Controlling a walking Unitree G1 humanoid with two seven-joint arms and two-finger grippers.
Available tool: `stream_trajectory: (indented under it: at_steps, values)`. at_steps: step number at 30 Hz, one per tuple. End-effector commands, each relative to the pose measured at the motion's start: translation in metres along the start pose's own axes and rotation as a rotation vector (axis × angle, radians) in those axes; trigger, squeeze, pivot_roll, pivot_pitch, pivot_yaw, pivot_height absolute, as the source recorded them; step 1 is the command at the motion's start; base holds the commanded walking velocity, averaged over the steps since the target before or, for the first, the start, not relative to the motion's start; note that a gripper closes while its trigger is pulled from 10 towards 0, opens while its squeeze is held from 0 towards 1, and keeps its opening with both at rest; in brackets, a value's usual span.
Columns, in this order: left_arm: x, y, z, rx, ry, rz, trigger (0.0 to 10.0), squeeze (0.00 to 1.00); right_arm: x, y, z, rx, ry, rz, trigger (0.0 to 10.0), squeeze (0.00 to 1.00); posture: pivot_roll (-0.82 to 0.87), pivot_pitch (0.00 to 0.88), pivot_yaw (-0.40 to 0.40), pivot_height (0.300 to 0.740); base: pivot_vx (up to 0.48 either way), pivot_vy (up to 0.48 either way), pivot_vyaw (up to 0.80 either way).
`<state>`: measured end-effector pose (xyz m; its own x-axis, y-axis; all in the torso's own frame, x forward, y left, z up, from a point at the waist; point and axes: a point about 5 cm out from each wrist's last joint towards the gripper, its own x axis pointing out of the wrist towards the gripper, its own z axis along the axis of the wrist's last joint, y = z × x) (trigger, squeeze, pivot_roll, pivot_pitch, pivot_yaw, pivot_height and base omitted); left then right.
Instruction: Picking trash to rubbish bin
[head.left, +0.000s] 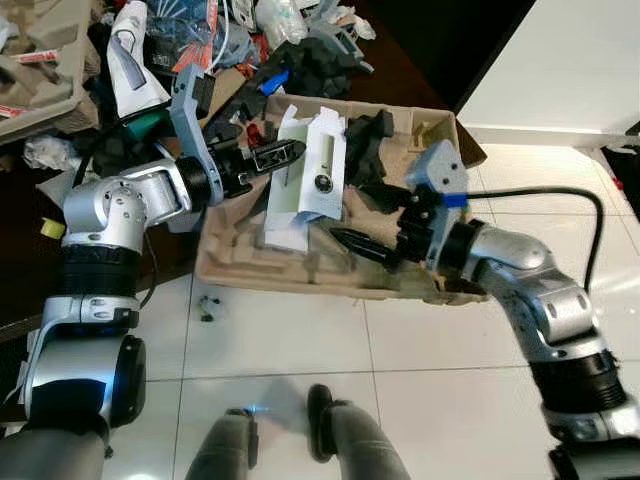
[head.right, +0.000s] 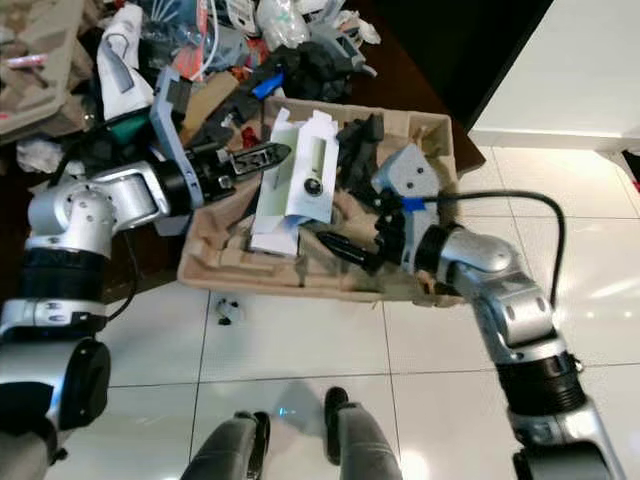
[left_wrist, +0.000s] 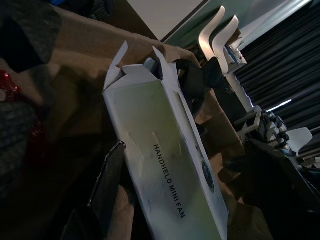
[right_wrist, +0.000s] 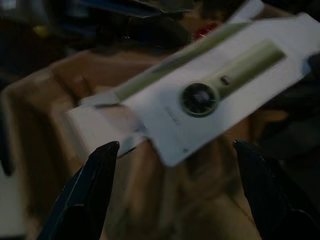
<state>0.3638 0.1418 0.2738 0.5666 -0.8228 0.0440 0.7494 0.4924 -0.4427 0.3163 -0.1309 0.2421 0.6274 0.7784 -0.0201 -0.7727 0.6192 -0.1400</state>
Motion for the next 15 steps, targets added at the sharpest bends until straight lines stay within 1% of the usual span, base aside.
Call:
stream_trajectory:
  at_steps: [1, 3, 4, 5, 6, 7, 8, 9, 11, 12, 14, 15]
  values:
    - [0.001, 0.004, -0.010, -0.018, 0.038, 0.009, 10.0, 0.31, -0.002, -0.003, -0.007, 0.070, 0.025, -0.031, 10.0, 0.00, -0.05, 0.406, -0.075, 0.740, 0.000, 0.000, 0.00]
    - [0.001, 0.004, -0.011, -0.017, 0.041, 0.007, 10.0, 0.30, 0.005, -0.007, -0.006, 0.193, -0.023, -0.073, 10.0, 0.00, -0.05, 0.406, -0.075, 0.740, 0.000, 0.000, 0.00]
    - [0.001, 0.004, -0.011, -0.017, 0.041, 0.007, 10.0, 0.30, 0.005, -0.007, -0.006, 0.193, -0.023, -0.073, 10.0, 0.00, -0.05, 0.406, -0.075, 0.740, 0.000, 0.000, 0.00]
    - [0.001, 0.004, -0.011, -0.015, 0.041, 0.005, 10.0, 0.30, 0.006, -0.008, -0.004, 0.230, -0.046, -0.079, 10.0, 0.00, -0.05, 0.408, -0.075, 0.740, 0.000, 0.000, 0.00]
    - [0.001, 0.004, -0.011, -0.015, 0.041, 0.005, 10.0, 0.30, 0.006, -0.008, -0.004, 0.230, -0.046, -0.079, 10.0, 0.00, -0.05, 0.408, -0.075, 0.740, 0.000, 0.000, 0.00]
    - [0.001, 0.004, -0.011, -0.013, 0.042, 0.002, 10.0, 0.29, 0.008, -0.009, -0.002, 0.285, -0.083, -0.092, 10.0, 0.00, -0.05, 0.408, -0.075, 0.740, 0.000, 0.000, 0.00]
    - [0.001, 0.004, -0.011, -0.013, 0.042, 0.002, 10.0, 0.29, 0.008, -0.009, -0.002, 0.285, -0.083, -0.092, 10.0, 0.00, -0.05, 0.408, -0.075, 0.740, 0.000, 0.000, 0.00]
    - [0.001, 0.003, -0.011, -0.011, 0.042, 0.001, 10.0, 0.27, 0.010, -0.011, -0.001, 0.331, -0.102, -0.113, 10.0, 0.00, -0.05, 0.408, -0.075, 0.740, 0.000, 0.000, 0.00]
    - [0.001, 0.003, -0.011, -0.008, 0.042, -0.001, 10.0, 0.27, 0.014, -0.014, -0.003, 0.373, -0.099, -0.147, 10.0, 0.00, -0.05, 0.409, -0.076, 0.740, 0.000, 0.000, 0.00]
    - [0.001, 0.003, -0.011, -0.008, 0.042, -0.001, 10.0, 0.27, 0.014, -0.014, -0.003, 0.373, -0.099, -0.147, 10.0, 0.00, -0.05, 0.409, -0.076, 0.740, 0.000, 0.000, 0.00]
    - [0.000, 0.004, -0.011, -0.007, 0.041, 0.002, 10.0, 0.26, 0.017, -0.015, -0.007, 0.401, -0.055, -0.177, 10.0, 0.00, -0.05, 0.412, -0.077, 0.740, 0.000, 0.000, 0.00]
    - [0.000, 0.004, -0.011, -0.007, 0.041, 0.002, 10.0, 0.26, 0.017, -0.015, -0.007, 0.401, -0.055, -0.177, 10.0, 0.00, -0.05, 0.412, -0.077, 0.740, 0.000, 0.000, 0.00]
